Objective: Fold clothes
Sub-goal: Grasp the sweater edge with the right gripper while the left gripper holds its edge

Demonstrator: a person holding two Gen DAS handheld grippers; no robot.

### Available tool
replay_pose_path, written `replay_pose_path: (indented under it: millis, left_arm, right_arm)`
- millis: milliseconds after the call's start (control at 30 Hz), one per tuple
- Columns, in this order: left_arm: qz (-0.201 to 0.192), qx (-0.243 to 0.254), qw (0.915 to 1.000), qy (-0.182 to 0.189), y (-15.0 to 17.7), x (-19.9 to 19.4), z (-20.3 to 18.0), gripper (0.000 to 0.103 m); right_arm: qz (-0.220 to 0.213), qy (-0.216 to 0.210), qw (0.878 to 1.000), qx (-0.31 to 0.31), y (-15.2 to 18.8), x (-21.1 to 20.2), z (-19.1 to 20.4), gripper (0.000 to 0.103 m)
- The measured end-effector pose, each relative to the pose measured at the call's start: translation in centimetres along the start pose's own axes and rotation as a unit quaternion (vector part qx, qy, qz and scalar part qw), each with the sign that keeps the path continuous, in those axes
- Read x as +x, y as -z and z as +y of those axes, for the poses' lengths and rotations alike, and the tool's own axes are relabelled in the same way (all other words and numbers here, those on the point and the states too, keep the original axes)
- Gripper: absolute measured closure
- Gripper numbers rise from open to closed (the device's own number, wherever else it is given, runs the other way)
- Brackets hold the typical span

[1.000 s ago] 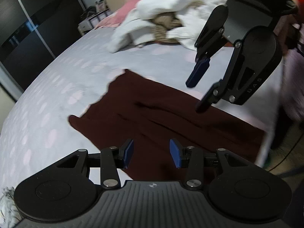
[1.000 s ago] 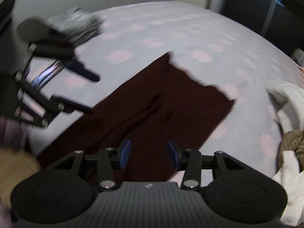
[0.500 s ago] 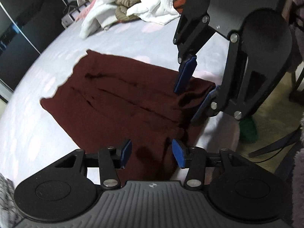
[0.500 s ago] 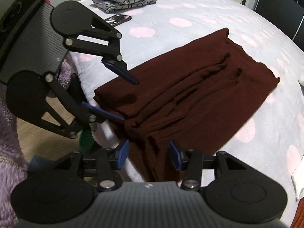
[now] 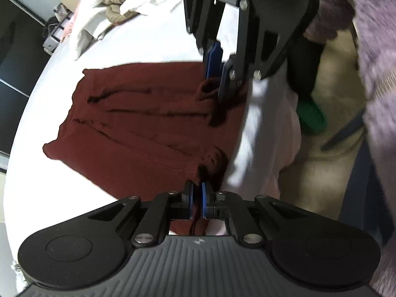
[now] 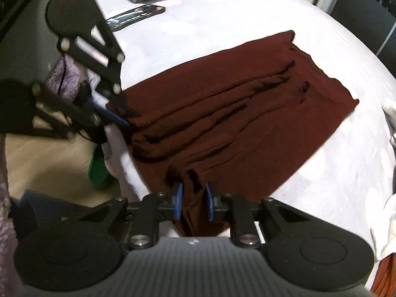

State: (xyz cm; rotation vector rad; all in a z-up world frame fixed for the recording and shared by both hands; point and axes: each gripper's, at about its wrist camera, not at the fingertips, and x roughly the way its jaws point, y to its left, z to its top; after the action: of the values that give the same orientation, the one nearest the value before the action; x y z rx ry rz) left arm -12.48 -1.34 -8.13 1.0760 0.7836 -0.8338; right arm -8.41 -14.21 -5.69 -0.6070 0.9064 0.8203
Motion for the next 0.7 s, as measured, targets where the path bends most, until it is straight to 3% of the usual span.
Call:
replay_pose_path:
  millis: [267, 367, 433, 533, 700]
  left_arm:
    - [-0.004, 0.009, 0.9999, -0.007, 0.5, 0.6, -0.5, 0.097]
    - [-0.025, 0.009, 0.9995, -0.015, 0.8, -0.2, -0.5, 0.08]
    - [-0.04, 0.015, 0.9988, -0.023, 1.0, -0.7, -0.7, 0.049]
    - [-0.052, 0.046, 0.9971, -0.032, 1.0, -1.1, -1.4, 0.047]
    - [-0.02, 0.089, 0.9946, -0.049, 1.4, 0.9, -2.5, 0.047]
  right_arm:
    - [0.008, 0.003, 0.999, -0.045, 0.1, 0.2, 1.0, 0.071]
    - [0.001, -0.002, 0.998, -0.061, 0.4, -0.6, 1.4, 0.063]
    - [-0.004, -0.007, 0.998, -0.068, 0.7, -1.2, 1.6, 0.049]
    - [-0.001, 0.005, 0.994, -0.109, 1.3, -1.3, 2.6, 0.042]
    - [0.009, 0.036, 0.987, -0.154, 1.8, -0.2, 3.4, 0.042]
